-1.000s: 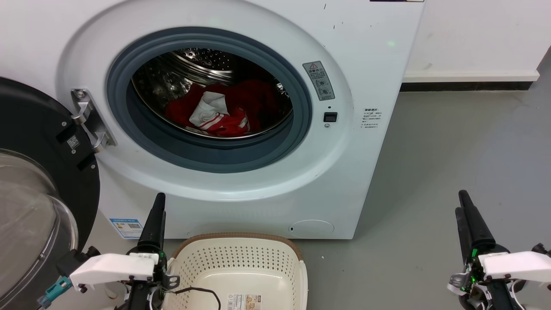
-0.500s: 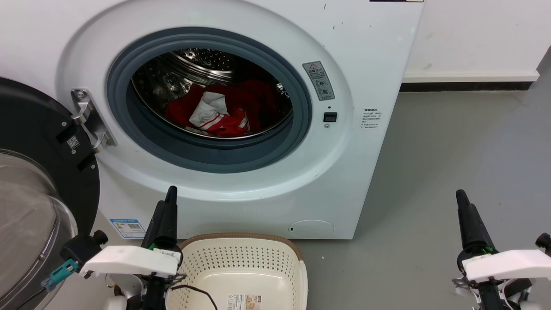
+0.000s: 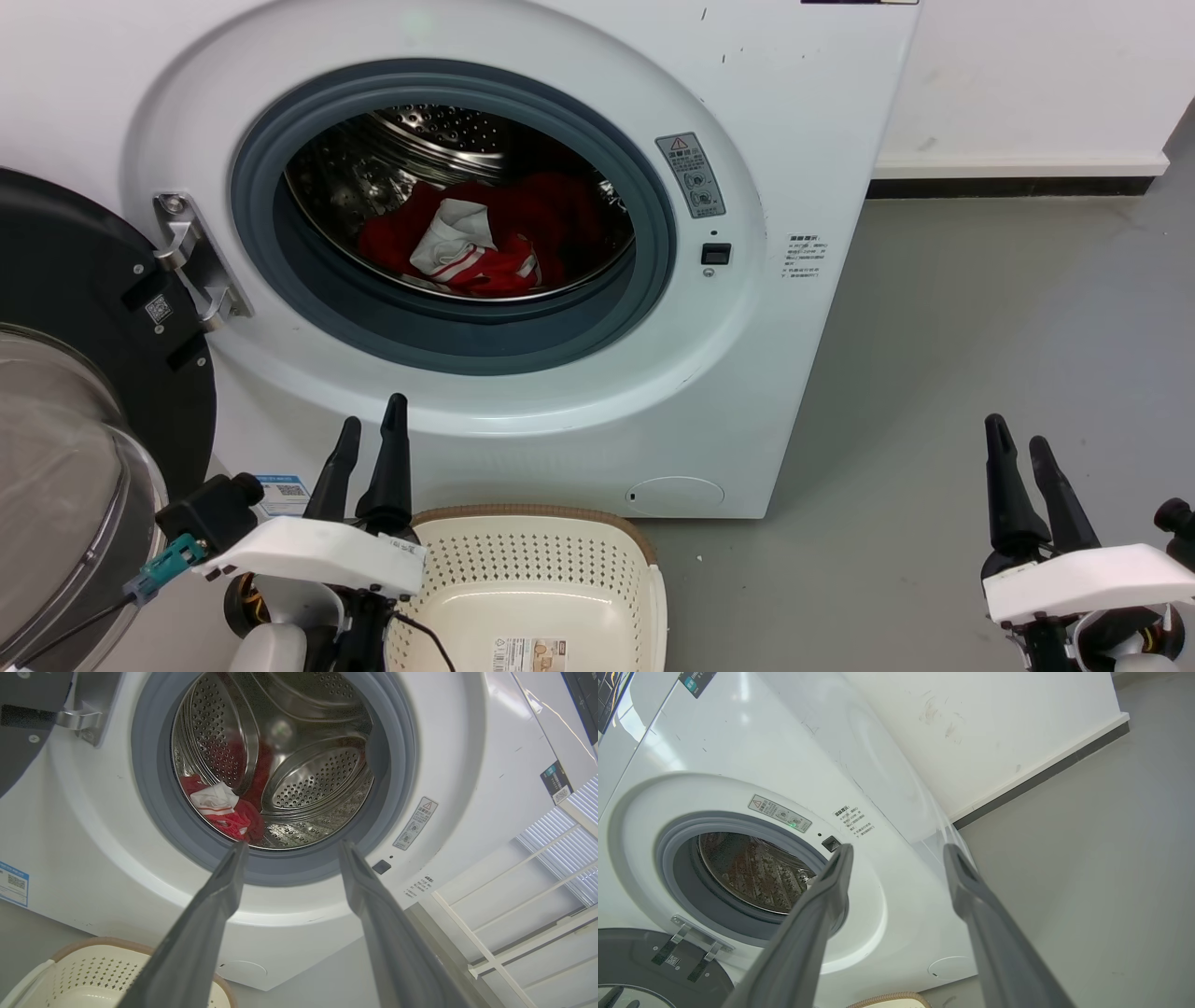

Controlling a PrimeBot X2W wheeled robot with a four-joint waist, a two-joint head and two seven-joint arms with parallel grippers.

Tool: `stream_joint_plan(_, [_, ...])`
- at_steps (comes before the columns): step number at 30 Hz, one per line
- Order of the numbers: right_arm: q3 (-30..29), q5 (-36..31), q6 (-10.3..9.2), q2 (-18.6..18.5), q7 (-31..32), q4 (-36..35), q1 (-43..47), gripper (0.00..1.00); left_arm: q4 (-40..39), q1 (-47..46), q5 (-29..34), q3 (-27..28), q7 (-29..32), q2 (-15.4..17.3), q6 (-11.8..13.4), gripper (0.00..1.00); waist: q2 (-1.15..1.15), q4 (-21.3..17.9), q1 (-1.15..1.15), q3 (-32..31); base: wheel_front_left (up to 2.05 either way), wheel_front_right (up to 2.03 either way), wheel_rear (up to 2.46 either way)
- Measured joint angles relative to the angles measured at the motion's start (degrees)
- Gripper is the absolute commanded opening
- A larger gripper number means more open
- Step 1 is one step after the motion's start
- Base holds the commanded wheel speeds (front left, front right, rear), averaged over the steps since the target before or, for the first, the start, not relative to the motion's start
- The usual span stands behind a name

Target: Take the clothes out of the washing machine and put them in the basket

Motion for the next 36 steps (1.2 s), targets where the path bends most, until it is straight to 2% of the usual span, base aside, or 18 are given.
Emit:
stream_joint_plan(12, [0.2,-10.5,0.00,0.0,-1.9,0.0,0.2,1.00,0.5,-0.9,9.6,-1.5,-2.2,0.8,1.4,1.00,0.00,0.0,0.00,0.0,0.00,0.00,0.00])
stream_joint_plan(36, [0.5,-26.2,0.01,0.0,-3.9,-0.5,1.0,1.00,1.8,-1.8,23.4,-3.1,-5.6,1.8,3.0,1.00,0.00,0.3,0.00,-0.1,0.00,0.00,0.00])
